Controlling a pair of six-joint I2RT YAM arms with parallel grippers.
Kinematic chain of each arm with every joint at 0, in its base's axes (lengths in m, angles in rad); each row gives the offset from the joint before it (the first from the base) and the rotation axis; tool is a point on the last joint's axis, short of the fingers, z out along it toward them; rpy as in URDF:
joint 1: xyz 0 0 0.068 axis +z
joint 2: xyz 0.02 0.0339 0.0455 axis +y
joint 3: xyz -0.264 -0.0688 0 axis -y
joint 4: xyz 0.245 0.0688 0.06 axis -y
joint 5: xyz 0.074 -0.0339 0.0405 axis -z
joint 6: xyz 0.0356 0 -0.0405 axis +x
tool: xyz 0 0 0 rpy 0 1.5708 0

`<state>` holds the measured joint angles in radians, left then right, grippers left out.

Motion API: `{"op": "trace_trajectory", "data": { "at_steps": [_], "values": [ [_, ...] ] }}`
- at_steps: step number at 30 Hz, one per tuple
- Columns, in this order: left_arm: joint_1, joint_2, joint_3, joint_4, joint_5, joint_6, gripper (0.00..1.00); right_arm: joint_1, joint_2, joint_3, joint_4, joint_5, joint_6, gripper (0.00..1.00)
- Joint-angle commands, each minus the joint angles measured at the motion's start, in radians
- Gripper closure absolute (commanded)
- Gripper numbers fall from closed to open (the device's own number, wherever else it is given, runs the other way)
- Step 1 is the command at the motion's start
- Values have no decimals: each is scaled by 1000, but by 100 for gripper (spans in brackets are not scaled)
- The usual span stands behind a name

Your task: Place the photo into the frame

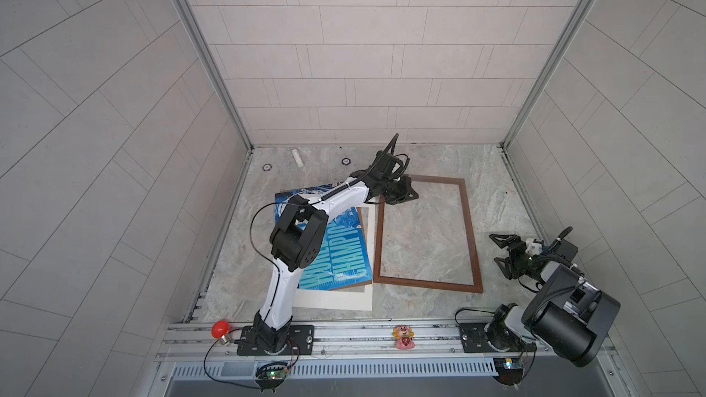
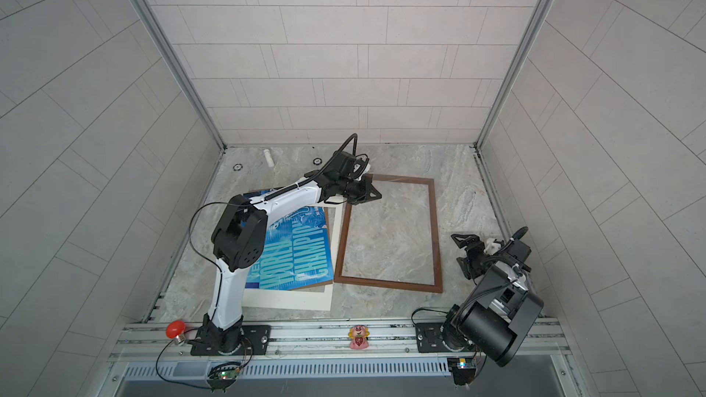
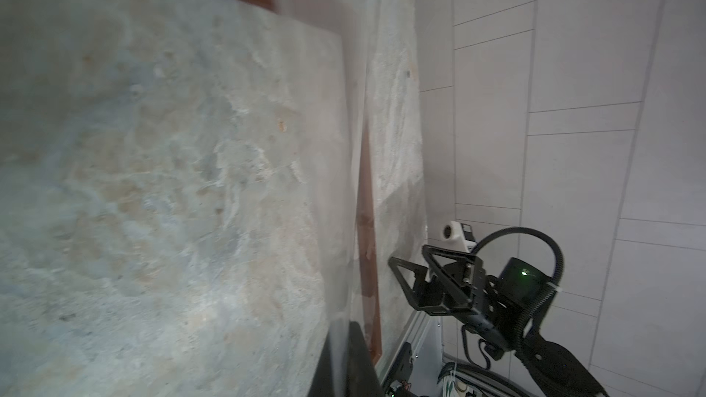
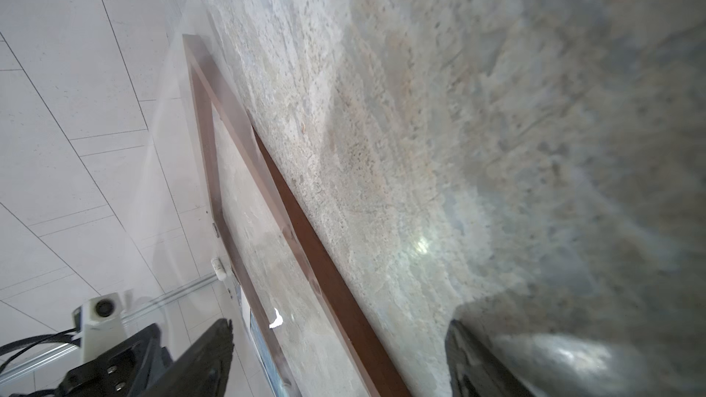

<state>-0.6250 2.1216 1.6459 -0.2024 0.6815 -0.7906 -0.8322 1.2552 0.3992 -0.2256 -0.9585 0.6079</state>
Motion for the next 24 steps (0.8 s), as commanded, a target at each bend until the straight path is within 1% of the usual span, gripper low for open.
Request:
{"op": "trace_trajectory", "data": {
  "at_steps": [1, 2, 4, 7, 9, 11, 14, 17, 18, 20, 24],
  "values": [
    [19, -6, -25, -1, -28, 100, 100, -4, 15, -5, -59, -12, -64, 17],
    [21, -6, -34, -30, -43, 121, 100, 3, 17, -8, -63, -13, -68, 17],
    [26, -3, -55, -42, -49, 121, 100, 30, 17, -10, -59, -15, -66, 16],
    [28, -8, -102, 0, -61, 73, 100, 90, 16, -8, -64, 0, -66, 16],
    [27, -14, -133, 5, -108, 49, 100, 123, 19, -11, -69, 6, -73, 15],
    [28, -8, -159, 42, -108, 13, 100, 144, 31, -14, -68, -3, -76, 15],
    [29, 24, -188, 118, -49, -82, 100, 173, 53, -15, -55, -5, -75, 15],
    [36, 46, -225, 267, 31, -229, 100, 182, 75, -13, -35, -11, -64, 16],
    [36, 46, -226, 277, 34, -255, 100, 185, 81, -13, -28, -15, -59, 15],
    [41, 41, -215, 244, 21, -275, 100, 194, 88, -10, -28, -20, -58, 16],
    [57, 66, -193, 248, 53, -365, 100, 225, 91, -7, -17, -26, -49, 16]
  ]
}}
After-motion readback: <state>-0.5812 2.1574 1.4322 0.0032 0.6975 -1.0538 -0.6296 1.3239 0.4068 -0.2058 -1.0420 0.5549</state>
